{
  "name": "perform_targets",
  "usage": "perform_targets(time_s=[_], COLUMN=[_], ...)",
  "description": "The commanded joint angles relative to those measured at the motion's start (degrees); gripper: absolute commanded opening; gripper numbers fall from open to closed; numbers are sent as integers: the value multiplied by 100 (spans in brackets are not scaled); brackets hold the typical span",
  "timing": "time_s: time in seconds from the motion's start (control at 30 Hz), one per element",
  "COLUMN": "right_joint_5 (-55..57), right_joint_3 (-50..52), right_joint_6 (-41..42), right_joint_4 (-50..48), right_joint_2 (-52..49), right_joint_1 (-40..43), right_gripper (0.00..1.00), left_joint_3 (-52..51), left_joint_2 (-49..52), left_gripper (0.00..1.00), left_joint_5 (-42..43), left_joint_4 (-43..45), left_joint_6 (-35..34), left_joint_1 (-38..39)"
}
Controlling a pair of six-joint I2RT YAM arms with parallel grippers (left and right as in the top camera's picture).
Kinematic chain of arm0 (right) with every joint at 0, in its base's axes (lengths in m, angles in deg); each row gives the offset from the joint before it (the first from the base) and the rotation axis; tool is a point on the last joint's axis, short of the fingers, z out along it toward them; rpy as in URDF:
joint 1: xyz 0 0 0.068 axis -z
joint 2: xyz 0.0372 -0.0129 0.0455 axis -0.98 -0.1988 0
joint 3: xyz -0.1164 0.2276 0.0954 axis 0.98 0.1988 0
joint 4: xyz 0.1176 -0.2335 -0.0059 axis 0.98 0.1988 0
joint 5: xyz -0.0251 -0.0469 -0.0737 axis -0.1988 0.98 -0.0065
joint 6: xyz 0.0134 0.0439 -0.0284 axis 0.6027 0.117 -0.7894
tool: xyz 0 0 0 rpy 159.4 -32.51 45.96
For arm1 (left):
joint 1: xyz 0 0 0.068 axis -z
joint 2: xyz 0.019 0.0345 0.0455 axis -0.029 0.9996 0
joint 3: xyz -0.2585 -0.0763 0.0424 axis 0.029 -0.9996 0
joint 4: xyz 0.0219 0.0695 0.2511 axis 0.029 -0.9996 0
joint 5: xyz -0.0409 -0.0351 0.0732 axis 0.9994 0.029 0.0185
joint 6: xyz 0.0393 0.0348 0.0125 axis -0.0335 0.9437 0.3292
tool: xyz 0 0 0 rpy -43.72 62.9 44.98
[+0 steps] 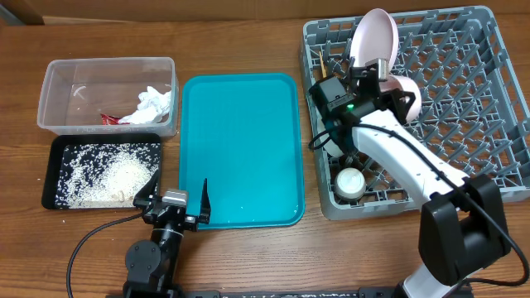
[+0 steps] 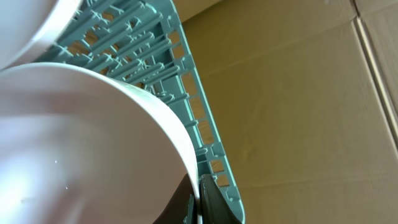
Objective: Sort waste into correct bins and load items into the dishwasher
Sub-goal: 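Lower the pink bowl into the rack and open the right gripper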
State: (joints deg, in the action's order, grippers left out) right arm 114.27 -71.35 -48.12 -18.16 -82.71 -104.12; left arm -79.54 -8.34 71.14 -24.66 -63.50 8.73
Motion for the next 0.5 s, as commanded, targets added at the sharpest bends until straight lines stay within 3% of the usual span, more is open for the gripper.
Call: perform_targets(time_s=[0.0, 0.47], right_joint_5=[-70, -61], right_joint_3=[20, 24], right_joint_6=[-190, -118], right_joint_4=[-48, 343], right_joint_2=[-103, -468], right_joint_1=[24, -407], right_gripper=[4, 4], left_joint_3=[-22, -24], left_joint_2=[-55, -55], left_gripper=[100, 100], left_joint_5=[-37, -37], left_joint_4=[0, 0], left_joint_6=[105, 105], left_joint_1=[-39, -39])
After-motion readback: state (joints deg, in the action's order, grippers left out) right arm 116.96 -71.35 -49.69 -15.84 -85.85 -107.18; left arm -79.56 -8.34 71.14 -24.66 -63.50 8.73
